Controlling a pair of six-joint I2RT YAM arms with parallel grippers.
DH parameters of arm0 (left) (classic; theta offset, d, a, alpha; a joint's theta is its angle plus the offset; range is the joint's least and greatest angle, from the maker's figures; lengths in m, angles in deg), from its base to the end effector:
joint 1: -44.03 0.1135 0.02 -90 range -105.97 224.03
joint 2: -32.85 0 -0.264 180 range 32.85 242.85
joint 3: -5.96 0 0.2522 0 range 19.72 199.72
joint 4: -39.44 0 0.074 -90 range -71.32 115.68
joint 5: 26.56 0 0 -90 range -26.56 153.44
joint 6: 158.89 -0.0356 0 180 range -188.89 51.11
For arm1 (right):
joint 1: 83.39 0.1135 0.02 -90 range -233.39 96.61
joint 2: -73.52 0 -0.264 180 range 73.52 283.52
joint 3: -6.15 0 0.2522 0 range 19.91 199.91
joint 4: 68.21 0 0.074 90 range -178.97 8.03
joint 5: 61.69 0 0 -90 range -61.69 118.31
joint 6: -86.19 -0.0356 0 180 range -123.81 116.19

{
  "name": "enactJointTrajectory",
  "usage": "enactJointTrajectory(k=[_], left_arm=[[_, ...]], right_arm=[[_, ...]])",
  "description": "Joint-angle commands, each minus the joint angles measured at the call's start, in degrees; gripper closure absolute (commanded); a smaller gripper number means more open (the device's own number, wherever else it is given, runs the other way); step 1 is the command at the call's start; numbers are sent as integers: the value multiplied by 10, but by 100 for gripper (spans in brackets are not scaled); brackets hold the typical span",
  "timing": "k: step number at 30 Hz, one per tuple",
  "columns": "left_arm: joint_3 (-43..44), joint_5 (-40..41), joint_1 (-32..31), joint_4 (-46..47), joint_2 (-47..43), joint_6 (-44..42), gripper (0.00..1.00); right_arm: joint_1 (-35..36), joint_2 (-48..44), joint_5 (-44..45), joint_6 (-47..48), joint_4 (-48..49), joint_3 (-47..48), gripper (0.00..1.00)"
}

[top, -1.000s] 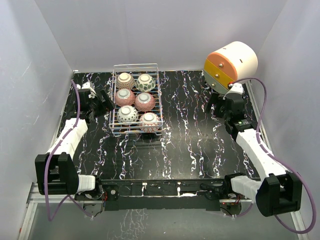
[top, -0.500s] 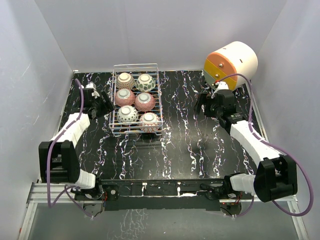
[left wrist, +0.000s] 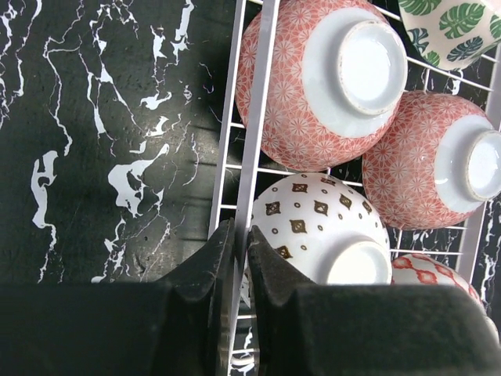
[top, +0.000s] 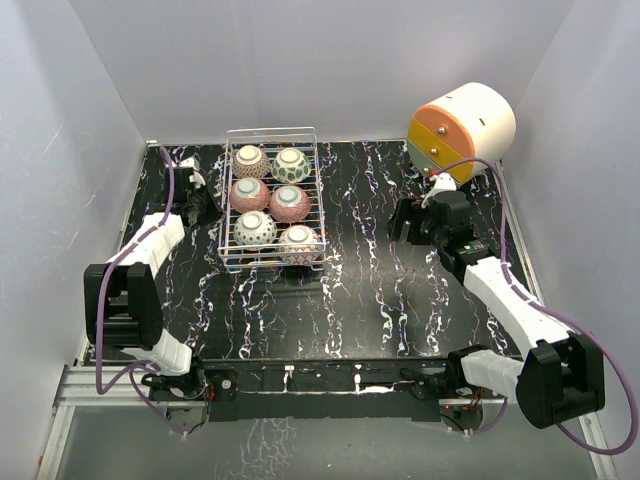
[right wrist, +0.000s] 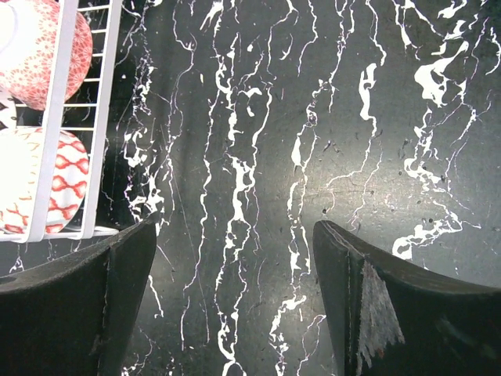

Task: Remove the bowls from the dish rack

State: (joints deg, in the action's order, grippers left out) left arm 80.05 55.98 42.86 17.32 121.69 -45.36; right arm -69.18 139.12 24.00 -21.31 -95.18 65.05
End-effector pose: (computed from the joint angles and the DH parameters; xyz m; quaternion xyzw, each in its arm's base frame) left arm 0.3458 -0.0117 0.2477 -0.1445 0.8812 -0.1523 0.4235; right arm 0.2442 0.0646 0.2638 0.0075 0.8811 0.1608 0.4447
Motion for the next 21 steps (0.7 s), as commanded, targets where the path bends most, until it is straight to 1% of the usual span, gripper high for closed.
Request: enactJointTrajectory(k=[1,2,3,8,13,17,21], left_arm=[[12,-10,-19,-17,3,-12,97],[10,-9,-19,-20,5,-12,99],[10,-9,-20,-22,6,-13,100],[-9,-65,-22,-4,-22,-9,100],[-7,-64,-24,-46,-45,-14,100],[-28,-61,-24,-45,-71,-17,100],[-34,-70,-24,-47,-81,-16,100]], right_arm=[[5,-43,10,0,6,-8,17],[6,-47,11,1,2,-8,18],[7,-50,11,1,-2,-8,18],[11,-59,3,-2,5,-13,18],[28,-54,-19,2,19,-5,16],[72,-34,-18,19,27,25,14],[140,7,48,33,20,74,13]])
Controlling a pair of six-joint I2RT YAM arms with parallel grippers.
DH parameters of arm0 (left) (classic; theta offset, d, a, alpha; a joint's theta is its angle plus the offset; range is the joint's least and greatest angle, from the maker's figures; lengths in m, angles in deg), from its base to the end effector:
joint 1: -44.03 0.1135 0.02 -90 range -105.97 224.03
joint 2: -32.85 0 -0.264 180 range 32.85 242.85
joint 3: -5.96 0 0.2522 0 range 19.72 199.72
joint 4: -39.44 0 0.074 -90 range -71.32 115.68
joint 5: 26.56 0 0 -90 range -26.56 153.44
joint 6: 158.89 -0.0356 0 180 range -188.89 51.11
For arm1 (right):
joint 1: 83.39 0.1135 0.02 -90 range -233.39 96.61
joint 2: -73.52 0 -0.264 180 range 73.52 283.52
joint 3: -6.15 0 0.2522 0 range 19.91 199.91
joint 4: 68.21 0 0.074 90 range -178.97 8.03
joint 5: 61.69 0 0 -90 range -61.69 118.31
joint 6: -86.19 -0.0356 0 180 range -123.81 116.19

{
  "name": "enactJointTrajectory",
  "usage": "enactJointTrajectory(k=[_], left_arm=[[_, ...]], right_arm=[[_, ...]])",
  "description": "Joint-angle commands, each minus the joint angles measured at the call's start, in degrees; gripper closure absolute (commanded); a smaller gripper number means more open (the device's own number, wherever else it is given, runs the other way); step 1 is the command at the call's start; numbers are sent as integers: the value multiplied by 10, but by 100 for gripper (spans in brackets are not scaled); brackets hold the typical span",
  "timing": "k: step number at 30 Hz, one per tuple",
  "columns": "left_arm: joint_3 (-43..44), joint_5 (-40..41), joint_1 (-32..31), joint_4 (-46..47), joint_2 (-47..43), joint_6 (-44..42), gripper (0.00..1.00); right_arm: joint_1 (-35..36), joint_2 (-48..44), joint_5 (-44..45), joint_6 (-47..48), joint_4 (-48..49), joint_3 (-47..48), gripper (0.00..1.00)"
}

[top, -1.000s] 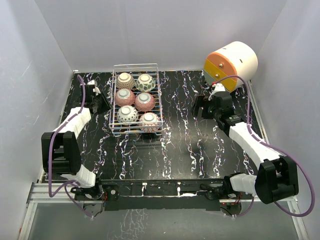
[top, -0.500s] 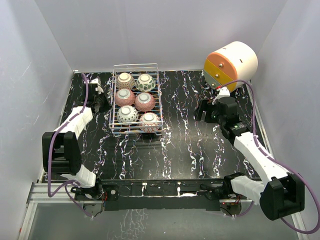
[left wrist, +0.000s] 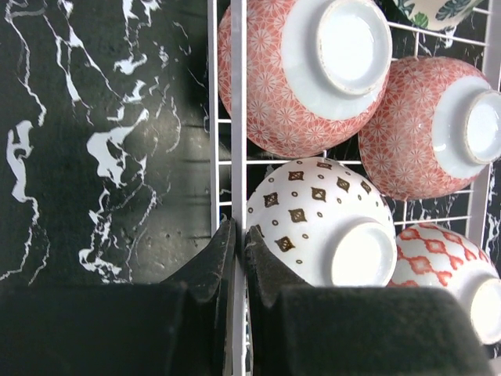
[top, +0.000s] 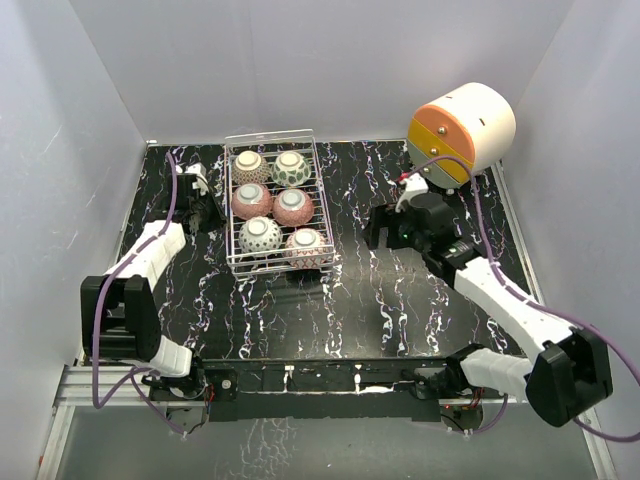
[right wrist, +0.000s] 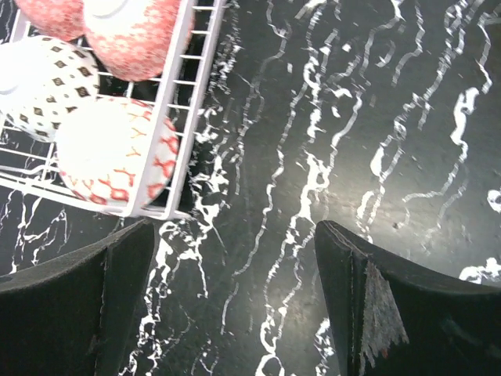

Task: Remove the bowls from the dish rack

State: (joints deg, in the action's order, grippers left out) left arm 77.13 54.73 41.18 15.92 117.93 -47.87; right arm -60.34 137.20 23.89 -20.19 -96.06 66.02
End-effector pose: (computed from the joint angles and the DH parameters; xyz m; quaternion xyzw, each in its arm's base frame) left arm 0.3282 -0.0217 0.2495 -0.1080 0.8881 -0.1579 0.4179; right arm 0.2269 0.0995 0.2759 -0.0695 0.8700 0.1960 0.4471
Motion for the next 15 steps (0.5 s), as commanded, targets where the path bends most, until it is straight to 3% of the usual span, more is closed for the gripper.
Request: enactJointTrajectory(k=[1,9,15], left_arm=[[-5,-58,-7,-33,-47,10,100],[-19,-20,-7,-65,-94,6,100],[-38,53,-6,-88,-125,-6,100]], right_arm=[[70,36,65,23,28,77,13],[206,146,201,51,41,192,11],[233,218,231,28,60,269,14]])
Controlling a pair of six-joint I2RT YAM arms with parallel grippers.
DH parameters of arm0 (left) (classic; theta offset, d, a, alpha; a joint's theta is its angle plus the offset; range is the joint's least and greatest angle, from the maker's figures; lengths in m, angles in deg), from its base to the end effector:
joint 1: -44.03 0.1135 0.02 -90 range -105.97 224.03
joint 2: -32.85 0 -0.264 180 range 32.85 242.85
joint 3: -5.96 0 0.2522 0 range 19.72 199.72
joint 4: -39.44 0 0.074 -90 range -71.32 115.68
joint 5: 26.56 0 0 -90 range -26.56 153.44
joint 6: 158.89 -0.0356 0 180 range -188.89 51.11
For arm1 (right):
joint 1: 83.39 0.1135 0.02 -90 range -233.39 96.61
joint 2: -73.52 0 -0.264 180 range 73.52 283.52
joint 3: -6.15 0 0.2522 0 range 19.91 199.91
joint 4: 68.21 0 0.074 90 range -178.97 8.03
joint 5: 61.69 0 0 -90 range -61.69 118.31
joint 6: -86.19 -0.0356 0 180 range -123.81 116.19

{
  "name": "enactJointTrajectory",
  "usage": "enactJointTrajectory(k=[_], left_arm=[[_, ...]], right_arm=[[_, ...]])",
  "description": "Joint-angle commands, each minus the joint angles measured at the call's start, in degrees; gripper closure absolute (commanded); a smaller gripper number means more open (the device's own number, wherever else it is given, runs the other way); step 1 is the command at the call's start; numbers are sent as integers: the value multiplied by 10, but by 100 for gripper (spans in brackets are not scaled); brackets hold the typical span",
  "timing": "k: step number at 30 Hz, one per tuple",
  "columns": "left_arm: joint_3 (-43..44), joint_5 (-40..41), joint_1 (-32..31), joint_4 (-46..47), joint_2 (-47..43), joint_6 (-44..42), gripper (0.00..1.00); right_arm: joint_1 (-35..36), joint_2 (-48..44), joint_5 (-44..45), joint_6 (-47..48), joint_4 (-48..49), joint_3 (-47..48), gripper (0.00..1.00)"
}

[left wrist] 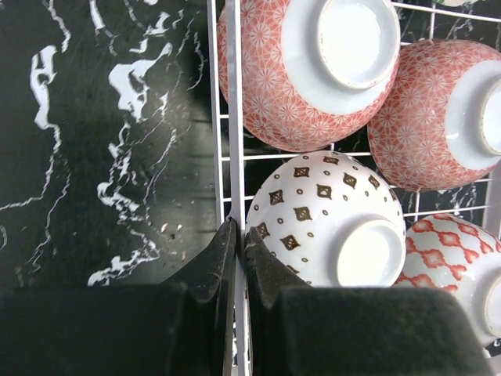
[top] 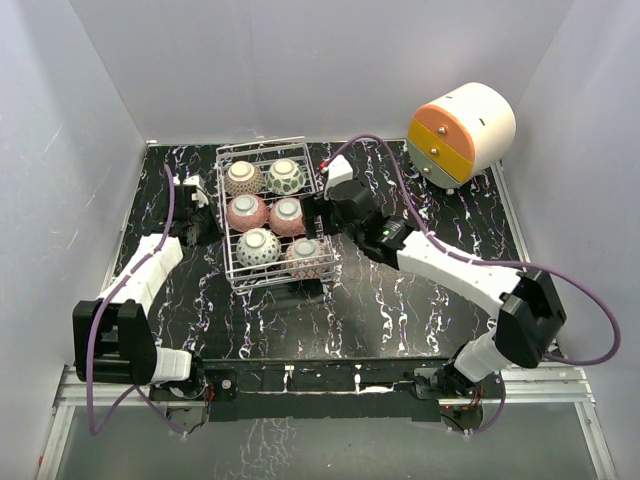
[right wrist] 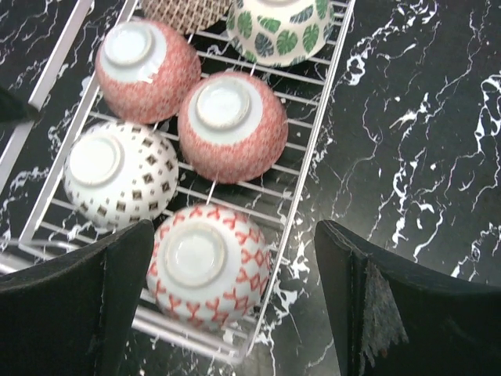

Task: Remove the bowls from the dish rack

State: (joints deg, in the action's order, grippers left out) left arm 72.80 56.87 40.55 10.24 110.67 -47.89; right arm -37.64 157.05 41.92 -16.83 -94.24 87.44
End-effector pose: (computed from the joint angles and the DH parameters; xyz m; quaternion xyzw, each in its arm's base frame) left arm 0.2946 -0.0220 0.2530 -0.1140 0.8986 -0.1399 0.3999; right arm 0.2418 0.2362 0.3145 -0.1818 0.8349 0.1613 0.4938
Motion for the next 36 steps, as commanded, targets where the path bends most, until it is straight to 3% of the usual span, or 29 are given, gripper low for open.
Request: enactJointTrajectory(k=[1,6,7,10,12,19,26,31,36], left_arm=[[5,39,0,-36,-54,-6,100],[-3,59,-1,-42,-56,-8,100],[-5,57,0,-40,-57,-8,91],[-7,49,0,-33,-57,-5,58],[-4,47,0,-32,-55,-3,49],[-11,45,0,-24,-56,-5,49],[-16,28,0,-23,-54,-4,51],[-18,28,0,-25,-52,-4,50],[-17,28,0,-26,-50,-5,50]], right_arm=[[8,25,54,-5,50,60,14],[12,50,75,12,63,81,14],[13,54,85,11,63,81,15],[13,68,118,-4,65,78,31],[11,82,132,-14,54,88,40],[-48,151,45,-64,-39,154,43],[-54,233,44,-57,-77,198,45],[-55,261,32,-61,-79,207,50],[-56,269,40,-68,-78,210,65]])
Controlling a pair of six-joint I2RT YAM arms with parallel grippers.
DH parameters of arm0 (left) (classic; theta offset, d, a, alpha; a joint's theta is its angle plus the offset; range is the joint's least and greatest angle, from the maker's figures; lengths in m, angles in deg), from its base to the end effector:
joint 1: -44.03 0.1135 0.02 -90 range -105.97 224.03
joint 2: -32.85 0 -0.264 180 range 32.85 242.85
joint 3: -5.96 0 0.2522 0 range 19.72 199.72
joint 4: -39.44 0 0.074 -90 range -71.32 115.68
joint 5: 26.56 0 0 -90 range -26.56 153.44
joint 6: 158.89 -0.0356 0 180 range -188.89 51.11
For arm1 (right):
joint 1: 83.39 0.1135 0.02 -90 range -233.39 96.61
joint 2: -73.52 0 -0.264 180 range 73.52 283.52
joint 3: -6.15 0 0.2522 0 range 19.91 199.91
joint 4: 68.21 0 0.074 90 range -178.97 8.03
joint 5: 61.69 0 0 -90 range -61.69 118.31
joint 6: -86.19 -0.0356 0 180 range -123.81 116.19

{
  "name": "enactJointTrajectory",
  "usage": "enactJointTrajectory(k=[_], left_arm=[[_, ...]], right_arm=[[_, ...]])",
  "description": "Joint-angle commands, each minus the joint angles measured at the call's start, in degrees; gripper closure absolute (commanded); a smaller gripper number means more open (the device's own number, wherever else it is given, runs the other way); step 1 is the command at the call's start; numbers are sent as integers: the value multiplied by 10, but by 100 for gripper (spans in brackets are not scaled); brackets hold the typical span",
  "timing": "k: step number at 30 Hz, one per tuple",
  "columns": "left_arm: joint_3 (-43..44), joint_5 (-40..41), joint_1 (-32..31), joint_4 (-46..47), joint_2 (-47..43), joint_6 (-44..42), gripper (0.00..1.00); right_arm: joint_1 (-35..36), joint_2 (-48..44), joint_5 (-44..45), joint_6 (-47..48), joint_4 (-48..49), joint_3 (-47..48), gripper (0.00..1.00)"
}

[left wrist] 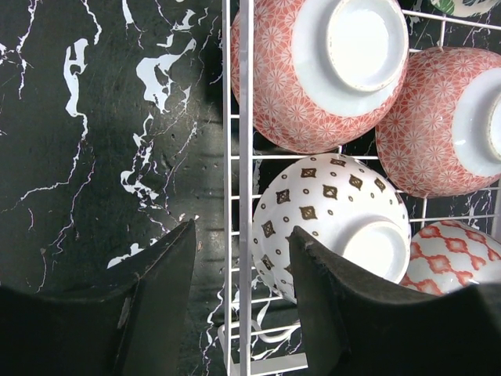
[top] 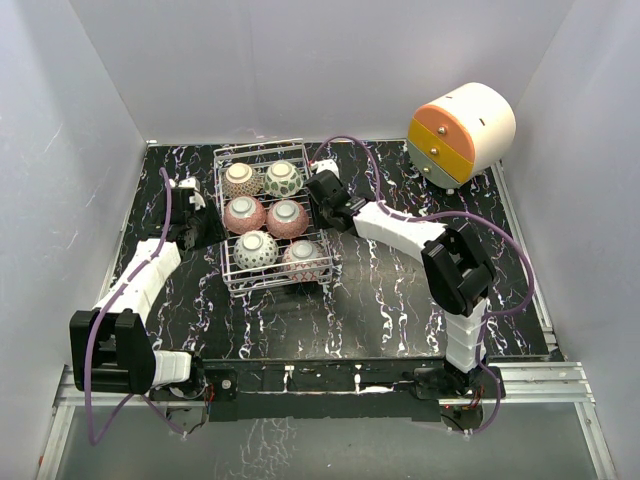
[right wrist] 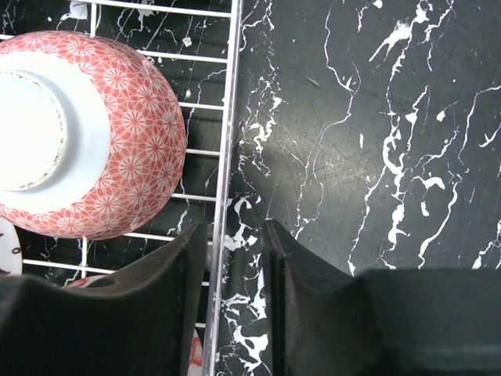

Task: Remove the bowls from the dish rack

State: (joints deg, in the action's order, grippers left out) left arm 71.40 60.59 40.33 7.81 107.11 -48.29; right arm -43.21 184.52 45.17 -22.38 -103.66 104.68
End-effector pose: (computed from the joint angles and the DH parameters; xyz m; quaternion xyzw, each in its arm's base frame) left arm 0.2803 -0.0199 0.2579 -0.1231 0.8994 -0.1102 0.4048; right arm 0.3377 0.2717 0.2253 -0.1214 0.9167 0.0550 0.3766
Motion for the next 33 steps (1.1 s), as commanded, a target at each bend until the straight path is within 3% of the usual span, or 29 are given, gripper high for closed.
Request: enactJointTrajectory(k=[1,6,9,15,23,33], left_arm=[[-3,-9,2,-1,-14,0,50],[-5,-13,2,0,-12,1,53],[-2,-18,2,-2,-3,5,56],[8,-39,2,-7,27,12,79],[36,-17,2,-32,58,6,100],[94,0,2,-49,93,9,100]], right_arm=[[0,-7,10,-13,16,37,67],[0,-24,28,-17,20,19,86],[0,-37,30,-24,26,-1,92],[0,-72,39,-64,35,-40,92],[0,-122,37,-89,43,-76,92],[6,-142,21,-96,50,-98,92]])
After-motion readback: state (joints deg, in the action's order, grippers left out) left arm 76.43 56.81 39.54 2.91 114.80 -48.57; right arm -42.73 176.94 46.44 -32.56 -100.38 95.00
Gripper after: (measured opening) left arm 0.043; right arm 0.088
